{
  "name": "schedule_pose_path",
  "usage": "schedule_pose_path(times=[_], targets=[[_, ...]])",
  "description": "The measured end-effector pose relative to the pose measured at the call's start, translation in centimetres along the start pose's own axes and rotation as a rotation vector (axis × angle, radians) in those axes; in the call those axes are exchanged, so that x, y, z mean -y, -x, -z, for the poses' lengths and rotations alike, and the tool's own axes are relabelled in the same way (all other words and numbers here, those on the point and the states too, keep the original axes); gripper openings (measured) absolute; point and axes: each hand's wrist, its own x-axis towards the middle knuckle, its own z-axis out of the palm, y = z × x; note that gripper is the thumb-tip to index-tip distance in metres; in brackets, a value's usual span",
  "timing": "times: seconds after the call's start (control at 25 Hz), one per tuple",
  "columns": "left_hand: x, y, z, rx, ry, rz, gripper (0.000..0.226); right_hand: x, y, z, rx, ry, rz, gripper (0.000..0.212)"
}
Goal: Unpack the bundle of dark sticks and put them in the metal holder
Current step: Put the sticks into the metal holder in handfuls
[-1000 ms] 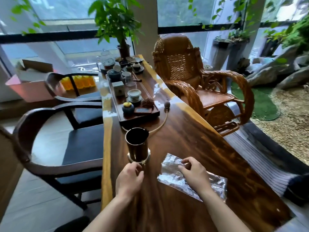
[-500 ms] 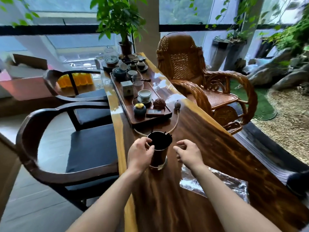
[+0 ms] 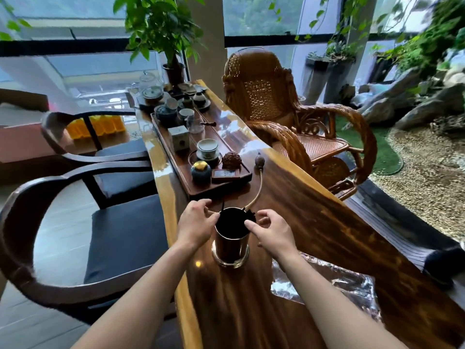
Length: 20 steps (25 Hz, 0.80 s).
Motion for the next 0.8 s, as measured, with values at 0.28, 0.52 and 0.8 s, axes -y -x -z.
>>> schedule_pose_path(times=[0.28,0.52,0.8], targets=[[0.6,-4.3,-2.1,0.108,0.010,-0.104,0.031,2.6,-2.8,-1.8,-0.109,0.395,0.118,0.038],[0.7,-4.6,-1.8,0.066,0.067,-0.184,0.016,4.2,-4.2,-2.7,-0.043,0.551,0.156,0.019],[-0.6,-3.7,-1.2,0.141,0.303,-0.174,0.015,6.1,-3.5,-0.3,-0.140,0.406,0.260,0.010]])
